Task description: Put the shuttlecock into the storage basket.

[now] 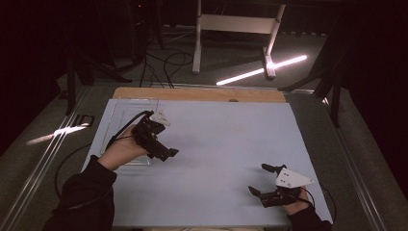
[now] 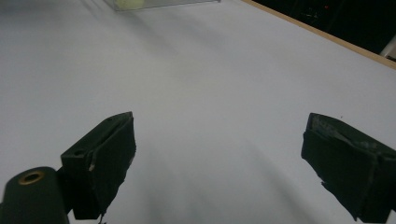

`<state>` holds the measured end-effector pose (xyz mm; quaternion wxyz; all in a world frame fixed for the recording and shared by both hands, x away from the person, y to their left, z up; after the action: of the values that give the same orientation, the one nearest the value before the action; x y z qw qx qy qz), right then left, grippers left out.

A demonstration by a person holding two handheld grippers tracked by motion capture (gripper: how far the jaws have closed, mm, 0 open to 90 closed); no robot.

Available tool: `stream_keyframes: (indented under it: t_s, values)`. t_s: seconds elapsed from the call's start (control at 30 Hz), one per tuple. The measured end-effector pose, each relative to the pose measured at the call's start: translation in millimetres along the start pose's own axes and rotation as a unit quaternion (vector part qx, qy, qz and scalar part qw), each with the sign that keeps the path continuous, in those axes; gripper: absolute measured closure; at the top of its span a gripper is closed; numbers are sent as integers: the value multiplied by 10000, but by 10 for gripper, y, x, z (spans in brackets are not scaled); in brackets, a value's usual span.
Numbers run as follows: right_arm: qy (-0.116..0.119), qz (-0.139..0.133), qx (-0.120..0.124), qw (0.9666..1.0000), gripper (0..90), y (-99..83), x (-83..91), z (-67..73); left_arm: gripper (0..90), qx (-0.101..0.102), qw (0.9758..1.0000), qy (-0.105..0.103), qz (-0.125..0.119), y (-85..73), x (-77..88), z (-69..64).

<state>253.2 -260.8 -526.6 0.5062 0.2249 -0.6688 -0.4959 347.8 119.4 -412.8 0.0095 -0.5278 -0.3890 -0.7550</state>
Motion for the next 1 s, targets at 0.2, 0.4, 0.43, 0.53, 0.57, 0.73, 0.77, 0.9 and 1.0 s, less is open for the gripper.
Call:
stream_keyframes:
  t_s: [0.2,0.4,0.43,0.53,0.57,0.73,0.77,0.9,1.0]
  values:
    - [32,-21,-3,10000,99,1,-1,3,1,-209,9996,-205,-62,12,-97,-169]
    - [22,-35,-17,10000,99,2,3,4,1,-310,9990,-286,-155,-15,-164,-285]
    - [25,-40,-15,10000,99,2,3,4,1,-312,9989,-330,-152,-26,-181,-306]
    - [23,-29,-17,10000,99,2,3,4,1,-340,9983,-410,-250,-68,-230,-363]
    - [26,-33,-16,10000,99,2,3,5,1,-356,9980,-434,-277,-85,-244,-382]
    - [18,-35,2,10000,99,2,3,2,1,-342,9965,-631,-429,-177,-302,-456]
    - [19,-35,3,10000,99,3,2,2,1,-337,9964,-646,-435,-197,-315,-469]
    - [31,-30,-13,10000,99,2,2,6,1,-315,9956,-745,-483,-272,-357,-504]
    - [30,-32,-2,10000,99,3,3,6,1,-273,9941,-859,-602,-333,-379,-538]
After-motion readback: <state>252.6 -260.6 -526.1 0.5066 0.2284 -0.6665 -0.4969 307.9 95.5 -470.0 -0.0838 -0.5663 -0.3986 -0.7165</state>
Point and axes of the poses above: each handheld gripper's, and its own axes: x roughly backward along the jaws, y roughly out of its top, z roughly to its left, the point moved 3 cm from there along -x, roughly forward along the jaws, and after that the axes turned 11 degrees about y, right-handed, at the moved point
